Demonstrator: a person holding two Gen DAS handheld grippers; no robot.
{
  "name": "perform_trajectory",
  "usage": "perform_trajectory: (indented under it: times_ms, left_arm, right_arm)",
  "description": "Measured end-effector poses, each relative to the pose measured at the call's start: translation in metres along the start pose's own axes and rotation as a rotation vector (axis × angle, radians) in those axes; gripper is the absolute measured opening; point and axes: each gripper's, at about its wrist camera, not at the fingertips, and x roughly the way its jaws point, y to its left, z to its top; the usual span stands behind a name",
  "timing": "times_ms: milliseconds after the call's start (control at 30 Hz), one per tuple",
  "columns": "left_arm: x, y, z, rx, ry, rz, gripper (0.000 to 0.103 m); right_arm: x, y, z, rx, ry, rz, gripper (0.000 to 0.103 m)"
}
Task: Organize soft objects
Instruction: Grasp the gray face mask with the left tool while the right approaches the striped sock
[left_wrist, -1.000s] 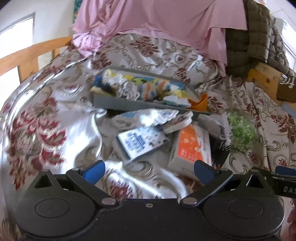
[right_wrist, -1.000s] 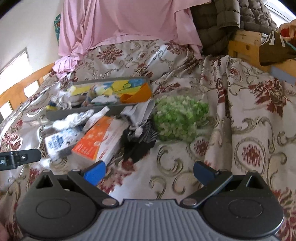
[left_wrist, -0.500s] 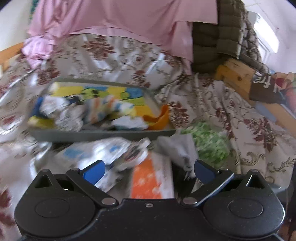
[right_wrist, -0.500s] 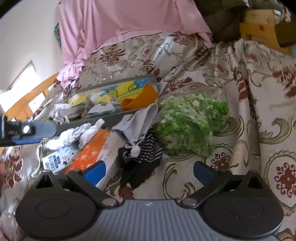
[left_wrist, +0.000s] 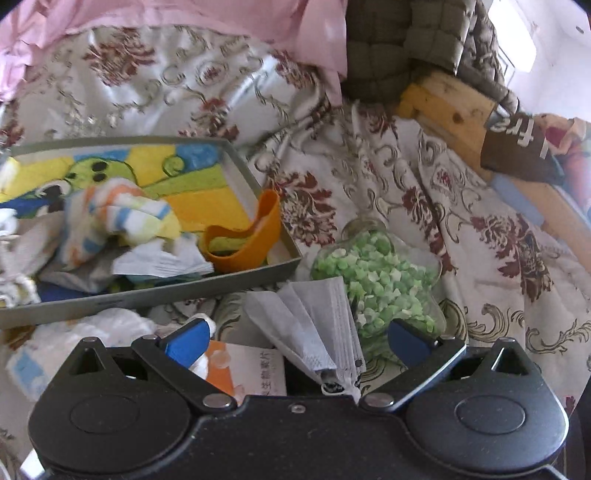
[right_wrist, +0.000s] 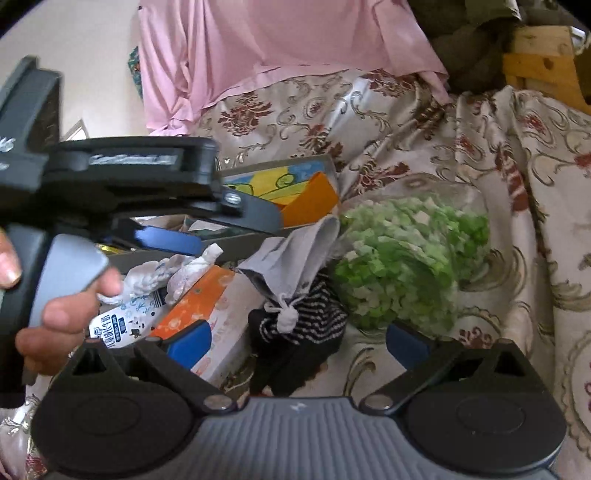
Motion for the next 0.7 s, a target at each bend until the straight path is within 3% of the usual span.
perform_trajectory:
  times_ms: [233,367,567,700]
  left_arm:
    - [0.035,0.009,0.009,-0.101,0.095,-0.083,0.102]
    - [0.047,0.006,0.012,-0.077,0.115,-0.072,0.099]
    - [0.054,0.01,0.016,-0.076,0.152,-0.076,0.087]
    - [0.053,0.016,0.019,-0.123,0.146,-0.069,0.069]
  right_arm:
    - [0.023,-0.004,0.0,0.014,0.037,0.016,0.097]
    - [0.035,-0.002,-0.001,0.004,0.064,0.024,0.09]
    - [0.041,-0.002,0.0,0.007,0.064,0.017,0.086]
    - [0.045,-0.004,0.002,0.006,0.059,0.011,0.084]
